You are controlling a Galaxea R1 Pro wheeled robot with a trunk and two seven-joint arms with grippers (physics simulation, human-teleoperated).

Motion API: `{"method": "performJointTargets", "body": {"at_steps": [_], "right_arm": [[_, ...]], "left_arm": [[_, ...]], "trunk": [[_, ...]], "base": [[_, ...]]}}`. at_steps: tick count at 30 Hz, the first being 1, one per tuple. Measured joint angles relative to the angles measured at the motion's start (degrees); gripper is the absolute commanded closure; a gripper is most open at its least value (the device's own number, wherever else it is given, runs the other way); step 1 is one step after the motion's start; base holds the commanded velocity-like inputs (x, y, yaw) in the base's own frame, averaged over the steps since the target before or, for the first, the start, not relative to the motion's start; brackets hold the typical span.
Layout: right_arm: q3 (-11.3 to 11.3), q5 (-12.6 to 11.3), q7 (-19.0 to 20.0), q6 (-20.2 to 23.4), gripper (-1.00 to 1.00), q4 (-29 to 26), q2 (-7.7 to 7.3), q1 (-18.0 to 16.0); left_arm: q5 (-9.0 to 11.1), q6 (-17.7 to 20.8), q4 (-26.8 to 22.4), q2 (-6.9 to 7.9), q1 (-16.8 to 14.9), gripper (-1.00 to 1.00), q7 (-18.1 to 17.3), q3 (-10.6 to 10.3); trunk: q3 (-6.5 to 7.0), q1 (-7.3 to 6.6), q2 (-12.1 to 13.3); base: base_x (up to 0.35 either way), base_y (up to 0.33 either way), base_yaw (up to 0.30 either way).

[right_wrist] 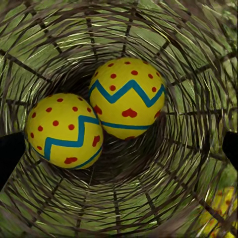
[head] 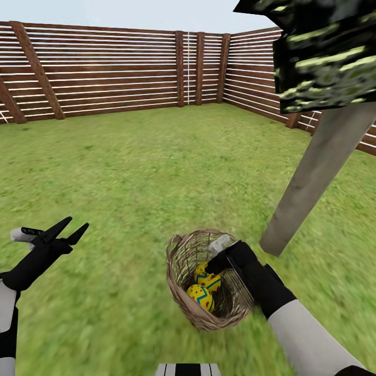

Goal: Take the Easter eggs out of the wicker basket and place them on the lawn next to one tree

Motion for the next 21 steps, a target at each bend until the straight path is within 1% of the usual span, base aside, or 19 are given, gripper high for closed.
{"method": "performJointTargets", "body": {"at_steps": [1, 3, 4, 6, 7, 8, 9, 11, 12, 14, 16, 17, 19, 21], "right_arm": [[0.27, 0.22, 0.14, -0.05, -1.00, 0.04, -0.37, -0.83], [1.69, 0.64, 0.43, -0.08, -1.00, 0.36, -0.65, -1.87], [2.56, 0.79, 0.50, -0.08, -1.00, 0.55, -0.70, -2.20], [4.63, 1.07, 0.56, -0.09, -1.00, 1.09, -0.75, -2.87], [6.12, 1.24, 0.58, -0.13, -1.00, 1.44, -0.76, -3.39], [6.97, 1.35, 0.70, -0.18, -1.00, 1.60, -0.77, -3.79], [7.72, 1.40, 1.35, -0.33, -1.00, 1.73, -0.78, -4.19], [8.22, 1.55, 3.64, -0.46, -1.00, 1.84, -0.80, -4.53], [8.42, 2.52, 7.04, -0.53, -1.00, 2.07, -0.92, -5.17], [8.77, 5.01, 10.77, -0.67, -1.00, 2.81, -1.08, -5.72], [9.47, 8.37, 14.10, -1.11, -1.00, 3.60, -1.11, -5.96], [9.87, 10.78, 16.26, -1.66, -1.00, 4.02, -1.12, -6.03], [10.18, 13.95, 19.64, -2.81, -1.00, 5.08, -1.07, -6.08], [10.25, 14.84, 20.80, -3.36, -1.00, 6.06, -1.07, -6.12]], "left_arm": [[0.00, 0.00, -0.02, -0.03, 0.00, -1.00, 0.03, -0.02], [-0.03, 0.00, -0.03, -0.05, 0.00, -1.00, 0.06, -0.06], [-0.05, 0.00, -0.04, -0.05, 0.00, -1.00, 0.06, -0.07], [-0.08, -0.01, -0.05, -0.06, 0.00, -1.00, 0.07, -0.08], [-0.10, -0.01, -0.05, -0.06, 0.00, -1.00, 0.07, -0.08], [-0.10, -0.01, -0.06, -0.06, 0.00, -1.00, 0.07, -0.08], [-0.08, -0.01, -0.06, -0.06, 0.00, -1.00, 0.07, -0.08], [-0.04, -0.01, -0.06, -0.08, 0.00, -1.00, 0.00, -0.08], [-0.03, -0.01, -0.06, -0.40, 0.00, -1.00, -0.02, -0.08], [-0.01, -0.01, -0.06, -0.68, 0.00, -1.00, -0.02, -0.05], [-0.03, -0.02, -0.10, -0.83, 0.00, -1.00, -0.02, -0.07], [-0.03, -0.02, -0.12, -0.85, 0.00, -1.00, -0.02, -0.07], [-0.03, -0.02, -0.14, -0.86, 0.00, -1.00, 0.04, -0.07], [0.00, 0.00, -0.15, -0.90, 0.00, -1.00, 0.04, -0.08]], "trunk": [[0.00, 0.00, 0.00], [0.00, 0.00, 0.00], [0.00, 0.00, 0.00], [-0.44, 0.06, -0.02], [-0.66, 0.08, -0.04], [-0.88, 0.11, -0.05], [-1.10, 0.13, -0.06], [-1.55, 0.18, -0.09], [-1.55, 0.18, -0.09], [-1.55, 0.18, -0.09], [-1.77, 0.21, -0.10], [-1.99, 0.24, -0.12], [-2.43, 0.29, -0.14], [-2.44, 0.28, -0.15]], "base": [[0.000, 0.000, 0.000], [0.000, 0.000, 0.000], [0.000, 0.000, 0.000], [0.000, 0.000, 0.000], [0.000, 0.000, 0.000], [0.000, 0.000, 0.000], [0.000, 0.000, 0.000], [0.000, 0.000, 0.000], [0.000, 0.000, 0.000], [0.000, 0.000, 0.000], [0.000, 0.000, 0.000], [0.000, 0.000, 0.000], [0.000, 0.000, 0.000], [0.000, 0.000, 0.000]]}}
